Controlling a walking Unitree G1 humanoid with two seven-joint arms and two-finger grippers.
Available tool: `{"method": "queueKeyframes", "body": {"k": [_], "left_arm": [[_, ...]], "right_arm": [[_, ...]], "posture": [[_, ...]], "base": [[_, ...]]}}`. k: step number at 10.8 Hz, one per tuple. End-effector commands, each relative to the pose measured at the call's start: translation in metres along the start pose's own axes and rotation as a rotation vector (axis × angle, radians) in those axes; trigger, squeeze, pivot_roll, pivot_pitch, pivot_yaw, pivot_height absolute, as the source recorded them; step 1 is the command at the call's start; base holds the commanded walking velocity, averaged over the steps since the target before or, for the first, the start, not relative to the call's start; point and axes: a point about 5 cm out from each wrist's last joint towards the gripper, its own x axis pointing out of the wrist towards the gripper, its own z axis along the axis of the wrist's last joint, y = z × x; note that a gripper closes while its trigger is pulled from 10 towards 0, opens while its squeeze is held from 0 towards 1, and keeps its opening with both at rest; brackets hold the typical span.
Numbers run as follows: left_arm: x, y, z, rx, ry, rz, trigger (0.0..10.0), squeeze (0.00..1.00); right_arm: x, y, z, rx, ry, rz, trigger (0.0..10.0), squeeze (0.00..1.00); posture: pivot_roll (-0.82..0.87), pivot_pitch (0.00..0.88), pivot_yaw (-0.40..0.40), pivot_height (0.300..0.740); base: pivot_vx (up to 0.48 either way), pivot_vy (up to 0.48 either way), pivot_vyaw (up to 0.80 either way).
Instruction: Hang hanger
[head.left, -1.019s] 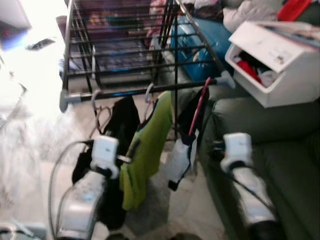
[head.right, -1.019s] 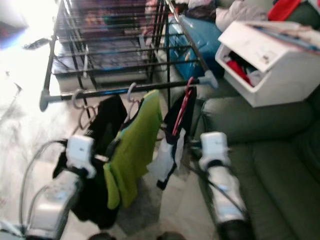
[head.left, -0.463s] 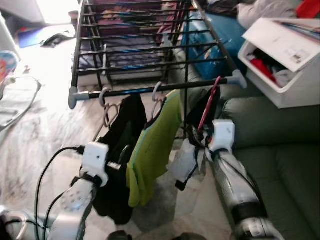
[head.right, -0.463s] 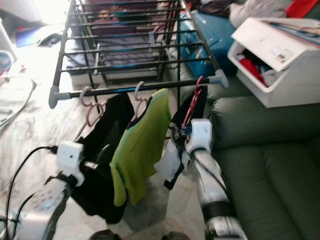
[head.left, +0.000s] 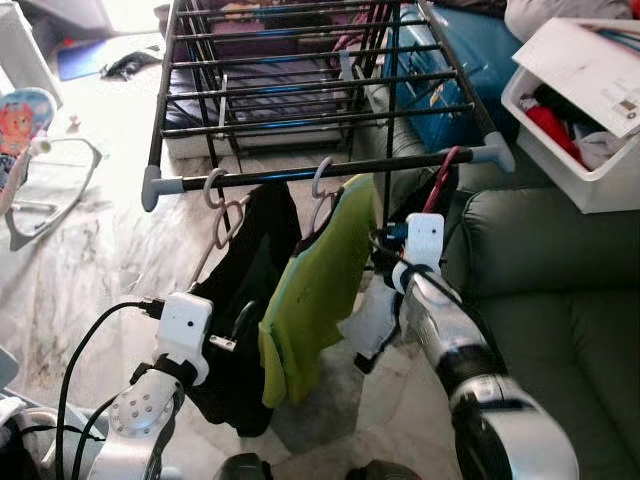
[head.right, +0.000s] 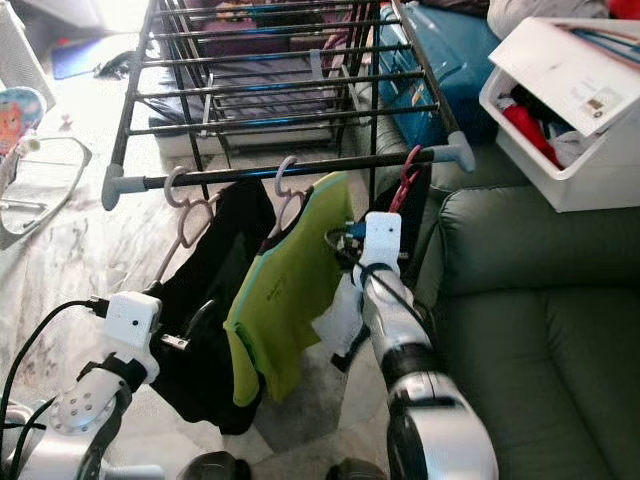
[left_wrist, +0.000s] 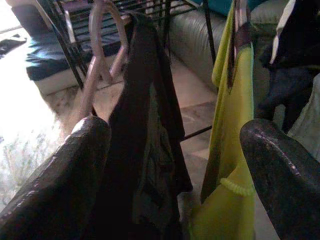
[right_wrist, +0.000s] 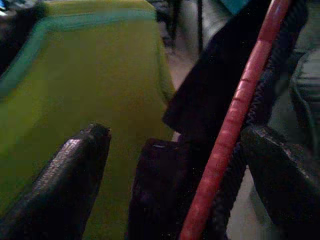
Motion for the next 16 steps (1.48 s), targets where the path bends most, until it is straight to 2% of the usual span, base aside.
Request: {"method": "queueKeyframes", "body": {"k": [1,2,4,7,10,11,14,15,16], "left_arm": [[0.000,-0.002,0.003,0.018,0.001,-0.016,10.0,0.00],[0.001,-0.003,0.003,0.018,0.006,-0.025,10.0,0.00],[0.004,-0.004,0.004,0.018,0.009,-0.031,10.0,0.00],[0.008,-0.009,0.003,0.007,0.012,-0.045,10.0,0.00],[0.015,-0.010,0.005,-0.001,0.005,-0.046,10.0,0.00],[0.016,-0.009,0.005,0.000,0.006,-0.044,10.0,0.00],[0.017,-0.011,0.003,-0.002,0.008,-0.041,10.0,0.00],[0.017,-0.011,0.002,-0.003,0.011,-0.037,10.0,0.00],[0.018,-0.011,0.002,-0.003,0.013,-0.035,10.0,0.00]], "right_arm": [[0.002,0.005,0.005,-0.001,0.001,-0.015,10.0,0.00],[0.005,0.005,0.005,-0.005,0.021,-0.051,10.0,0.00],[0.005,-0.012,0.002,-0.035,0.036,-0.133,10.0,0.00],[0.003,-0.058,0.007,-0.096,0.009,-0.291,10.0,0.00],[0.003,-0.079,0.018,-0.130,-0.021,-0.337,10.0,0.00],[0.006,-0.072,0.021,-0.105,-0.034,-0.281,10.0,0.00],[0.009,-0.054,0.009,-0.081,0.058,-0.096,10.0,0.00],[0.009,-0.053,0.004,-0.082,0.093,-0.050,0.0,0.00],[0.009,-0.056,0.005,-0.117,0.100,-0.028,0.0,0.00]], "posture": [[0.07,0.085,0.017,0.740],[0.08,0.083,0.016,0.740],[0.08,0.076,0.012,0.740],[0.06,0.064,0.011,0.740],[0.05,0.051,0.010,0.740],[0.05,0.048,0.009,0.740],[0.05,0.043,-0.001,0.740],[0.05,0.042,-0.003,0.740],[0.05,0.041,-0.006,0.740]], "base": [[0.000,0.000,0.00],[0.000,0.000,0.00],[0.000,0.000,0.00],[0.000,0.000,0.00],[0.000,0.000,0.00],[0.000,0.000,0.00],[0.000,0.000,0.00],[0.000,0.000,0.00],[0.000,0.000,0.00]]}}
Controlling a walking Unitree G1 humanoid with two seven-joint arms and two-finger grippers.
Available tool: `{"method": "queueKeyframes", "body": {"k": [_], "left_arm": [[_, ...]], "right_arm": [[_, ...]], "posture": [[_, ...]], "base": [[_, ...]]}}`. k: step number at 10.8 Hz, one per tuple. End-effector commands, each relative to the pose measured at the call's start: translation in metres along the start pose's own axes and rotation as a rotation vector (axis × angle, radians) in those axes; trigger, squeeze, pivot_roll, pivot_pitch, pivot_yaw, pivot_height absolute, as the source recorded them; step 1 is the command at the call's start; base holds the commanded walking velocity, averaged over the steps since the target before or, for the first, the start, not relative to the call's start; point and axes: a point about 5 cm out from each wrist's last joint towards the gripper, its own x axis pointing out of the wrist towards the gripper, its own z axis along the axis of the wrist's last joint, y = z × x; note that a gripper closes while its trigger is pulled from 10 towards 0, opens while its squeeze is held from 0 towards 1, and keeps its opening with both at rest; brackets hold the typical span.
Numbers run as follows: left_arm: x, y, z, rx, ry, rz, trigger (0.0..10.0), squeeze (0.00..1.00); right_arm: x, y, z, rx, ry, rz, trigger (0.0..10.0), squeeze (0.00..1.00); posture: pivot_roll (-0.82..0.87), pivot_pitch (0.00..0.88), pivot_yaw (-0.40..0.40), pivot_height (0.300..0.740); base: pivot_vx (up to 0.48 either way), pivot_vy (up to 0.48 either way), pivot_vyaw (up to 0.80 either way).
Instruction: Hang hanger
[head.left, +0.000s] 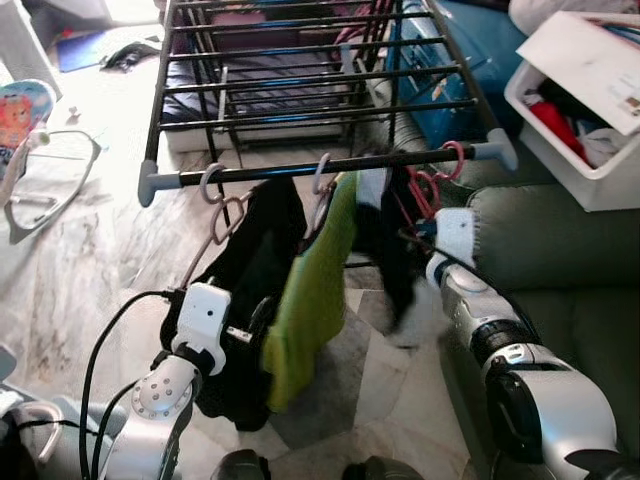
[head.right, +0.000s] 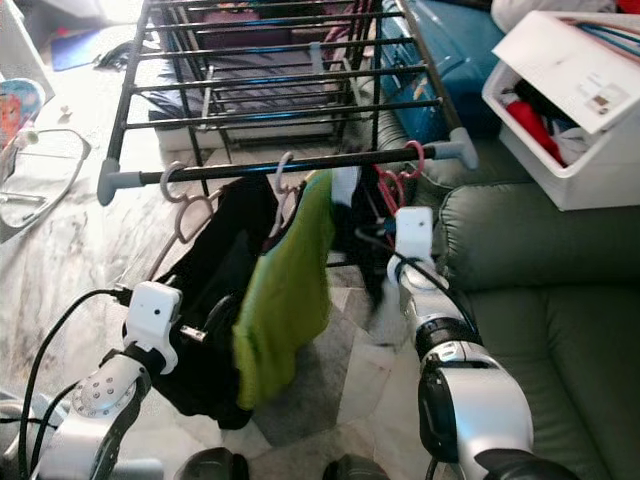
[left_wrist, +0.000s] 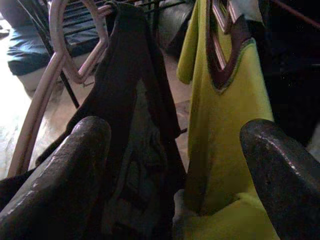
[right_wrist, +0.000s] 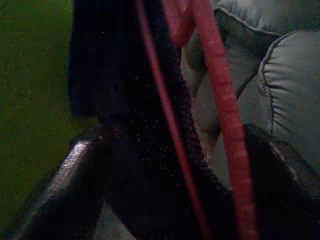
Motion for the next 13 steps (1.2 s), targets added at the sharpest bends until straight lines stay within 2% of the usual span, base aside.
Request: {"method": "queueKeyframes", "body": {"k": [1,3,7,10,13], "left_arm": [[0.0005,-0.0001,-0.0011,0.001,0.004,0.006,10.0,0.00],[0.0024,-0.0011,-0.0009,0.000,0.001,0.003,10.0,0.00],[0.0031,-0.0019,-0.0006,0.001,-0.001,0.003,10.0,0.00],[0.0050,-0.0035,-0.0002,-0.002,-0.005,0.000,10.0,0.00],[0.0083,-0.0035,0.0016,-0.002,-0.011,-0.003,10.0,0.00]], "right_arm": [[0.0014,-0.0044,0.0085,-0.028,-0.004,0.013,0.0,0.00],[0.0015,-0.0066,0.0092,-0.049,-0.002,0.021,0.0,0.00],[0.0016,-0.0006,0.0072,-0.061,-0.014,0.029,0.0,0.00],[0.0017,0.0005,0.0122,-0.103,-0.058,0.011,0.0,0.00],[0.0006,-0.0025,0.0135,-0.104,-0.103,-0.037,0.0,0.00]], "posture": [[0.05,0.041,-0.006,0.740],[0.05,0.035,-0.008,0.740],[0.05,0.033,-0.009,0.740],[0.05,0.027,-0.006,0.740],[0.05,0.019,-0.001,0.740]], "base": [[0.000,0.000,0.00],[0.000,0.000,0.00],[0.000,0.000,0.00],[0.000,0.000,0.00],[0.000,0.000,0.00]]}}
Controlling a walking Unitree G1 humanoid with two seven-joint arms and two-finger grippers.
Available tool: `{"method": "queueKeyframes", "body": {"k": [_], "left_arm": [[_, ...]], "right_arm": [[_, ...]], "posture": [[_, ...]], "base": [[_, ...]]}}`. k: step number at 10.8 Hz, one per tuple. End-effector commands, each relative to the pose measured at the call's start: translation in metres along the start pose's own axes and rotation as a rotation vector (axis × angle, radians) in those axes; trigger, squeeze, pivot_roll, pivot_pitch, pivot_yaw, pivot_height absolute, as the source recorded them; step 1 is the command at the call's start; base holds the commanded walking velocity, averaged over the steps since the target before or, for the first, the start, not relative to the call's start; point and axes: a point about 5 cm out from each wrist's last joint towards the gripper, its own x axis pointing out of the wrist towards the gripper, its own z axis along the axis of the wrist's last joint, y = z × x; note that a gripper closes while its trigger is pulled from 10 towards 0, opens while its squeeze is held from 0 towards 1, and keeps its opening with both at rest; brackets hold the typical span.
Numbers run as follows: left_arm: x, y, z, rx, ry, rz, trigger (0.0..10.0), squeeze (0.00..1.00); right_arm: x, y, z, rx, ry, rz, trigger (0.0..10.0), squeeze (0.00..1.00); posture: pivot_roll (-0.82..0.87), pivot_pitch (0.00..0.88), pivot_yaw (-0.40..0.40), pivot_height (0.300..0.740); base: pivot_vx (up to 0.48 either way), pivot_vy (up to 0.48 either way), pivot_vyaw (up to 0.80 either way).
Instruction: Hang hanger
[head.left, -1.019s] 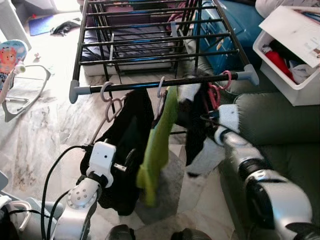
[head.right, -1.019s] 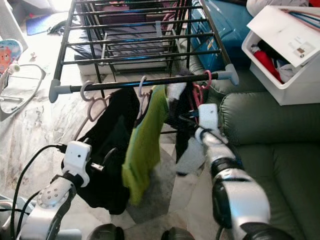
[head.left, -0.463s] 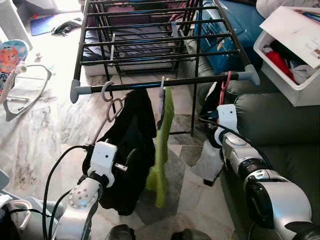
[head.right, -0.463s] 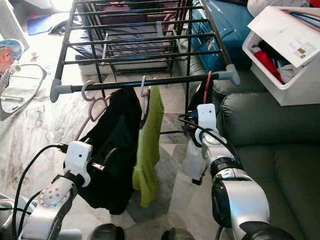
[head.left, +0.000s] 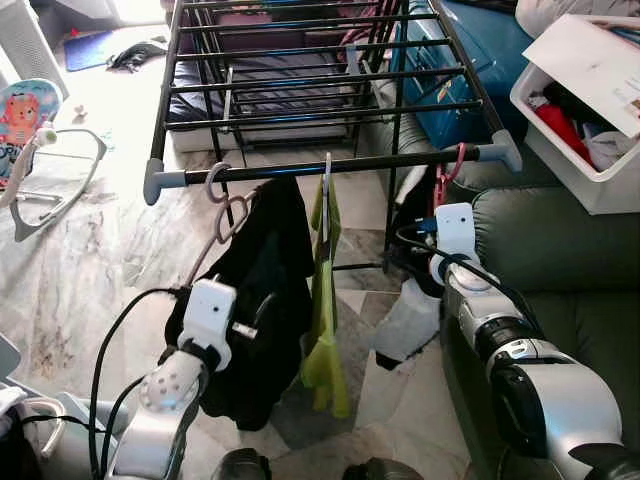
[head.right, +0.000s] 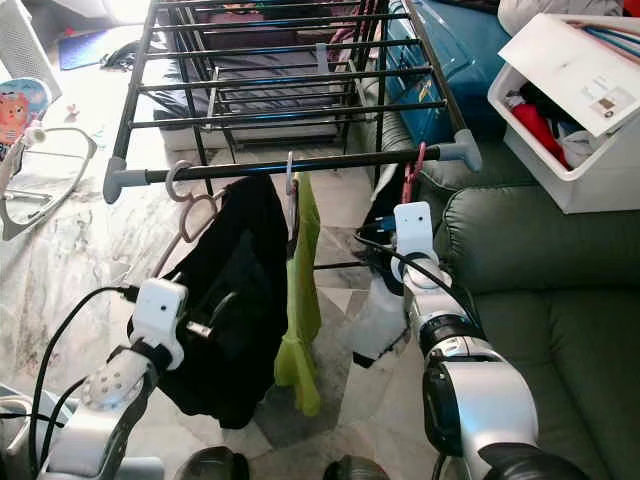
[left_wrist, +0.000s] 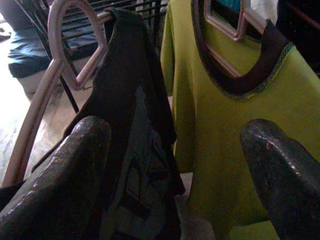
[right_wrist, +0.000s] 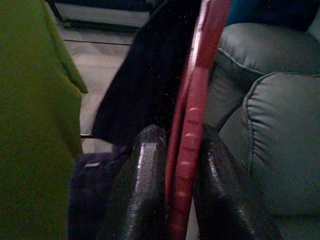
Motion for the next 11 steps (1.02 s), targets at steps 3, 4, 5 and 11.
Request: {"method": "queueKeyframes", "body": {"k": [3,4,5,11], "left_arm": [[0.003,0.000,-0.001,0.005,0.004,0.001,10.0,0.00],[0.004,-0.001,-0.001,0.004,0.002,-0.001,10.0,0.00],[0.004,-0.001,-0.001,0.004,0.001,-0.002,10.0,0.00],[0.010,-0.003,0.000,-0.010,-0.020,0.020,10.0,0.00]], "right_arm": [[-0.001,-0.003,0.000,-0.031,-0.023,-0.013,0.0,0.00],[-0.002,-0.008,-0.004,-0.042,-0.015,-0.025,0.0,0.00],[-0.003,-0.011,-0.006,-0.048,-0.013,-0.029,0.0,0.00],[-0.005,-0.012,0.013,-0.111,-0.202,-0.035,10.0,0.00]], "posture": [[0.04,0.011,0.001,0.740],[0.04,0.008,0.002,0.740],[0.04,0.008,0.002,0.740],[0.03,0.000,-0.005,0.740]], "base": [[0.000,0.000,0.00],[0.000,0.000,0.00],[0.000,0.000,0.00],[0.000,0.000,0.00]]}}
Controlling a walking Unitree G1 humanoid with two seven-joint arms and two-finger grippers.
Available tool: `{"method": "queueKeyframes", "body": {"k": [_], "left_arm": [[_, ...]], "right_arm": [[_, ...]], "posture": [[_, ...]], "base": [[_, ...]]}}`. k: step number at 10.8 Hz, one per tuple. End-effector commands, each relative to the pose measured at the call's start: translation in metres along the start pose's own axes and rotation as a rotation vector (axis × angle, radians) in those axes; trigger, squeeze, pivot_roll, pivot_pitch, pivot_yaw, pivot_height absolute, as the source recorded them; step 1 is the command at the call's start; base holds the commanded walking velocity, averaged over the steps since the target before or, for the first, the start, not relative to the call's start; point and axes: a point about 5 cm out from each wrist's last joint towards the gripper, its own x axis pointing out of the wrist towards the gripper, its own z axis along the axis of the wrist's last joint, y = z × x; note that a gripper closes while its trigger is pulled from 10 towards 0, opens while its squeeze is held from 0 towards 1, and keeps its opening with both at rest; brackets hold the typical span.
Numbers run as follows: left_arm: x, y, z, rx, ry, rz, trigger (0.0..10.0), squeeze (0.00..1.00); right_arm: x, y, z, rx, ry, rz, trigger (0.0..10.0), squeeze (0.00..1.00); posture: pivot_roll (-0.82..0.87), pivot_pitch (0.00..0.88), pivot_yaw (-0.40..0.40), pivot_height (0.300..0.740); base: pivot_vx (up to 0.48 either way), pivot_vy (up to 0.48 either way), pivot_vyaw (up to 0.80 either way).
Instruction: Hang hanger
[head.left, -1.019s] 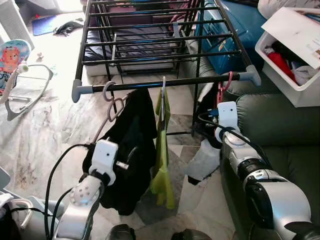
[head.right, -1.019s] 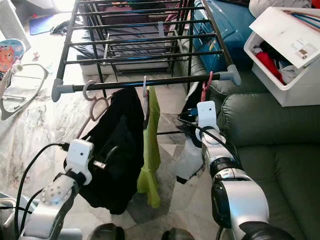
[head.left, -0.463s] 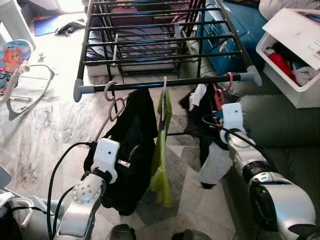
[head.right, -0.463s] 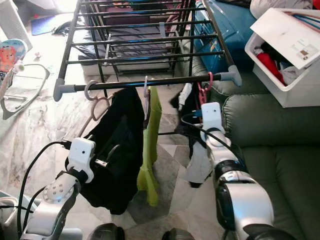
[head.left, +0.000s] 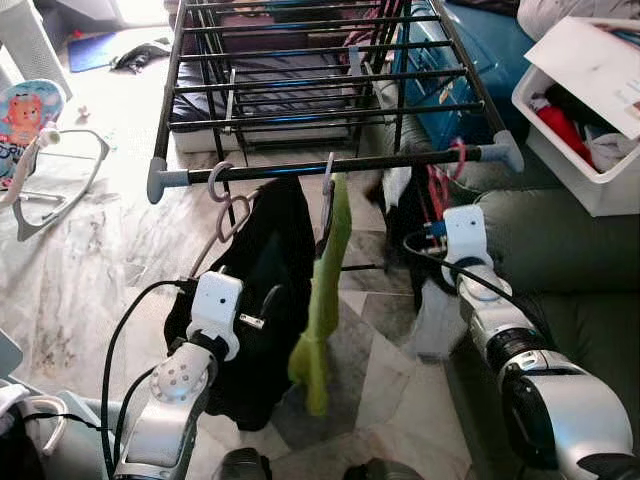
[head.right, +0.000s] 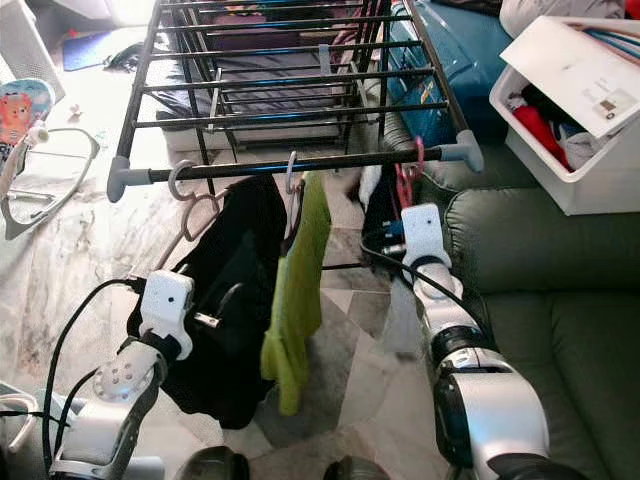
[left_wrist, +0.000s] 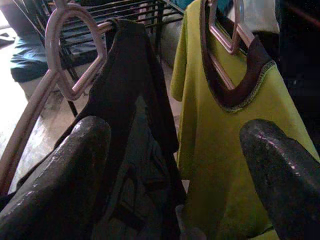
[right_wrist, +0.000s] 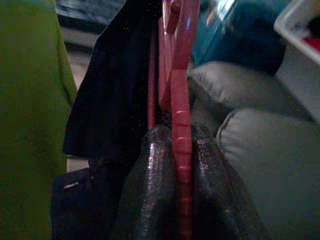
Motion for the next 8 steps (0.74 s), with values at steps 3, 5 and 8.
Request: {"method": "queueKeyframes", "body": {"k": [3,5,8], "left_arm": [[0.002,-0.004,-0.007,-0.005,0.013,0.030,10.0,0.00],[0.002,-0.006,-0.008,-0.019,0.014,0.050,10.0,0.00],[0.009,-0.006,-0.005,-0.019,-0.007,0.060,10.0,0.00]], "right_arm": [[-0.006,-0.001,0.012,0.015,-0.168,-0.044,10.0,0.00],[-0.019,-0.001,-0.003,0.016,-0.189,-0.056,10.0,0.00],[-0.051,0.006,-0.024,-0.016,-0.225,-0.027,10.0,0.00]], "posture": [[0.02,0.000,-0.007,0.740],[0.02,0.000,-0.010,0.740],[0.00,0.000,-0.020,0.740]], "base": [[0.000,0.000,0.00],[0.000,0.000,0.00],[0.000,0.000,0.00]]}}
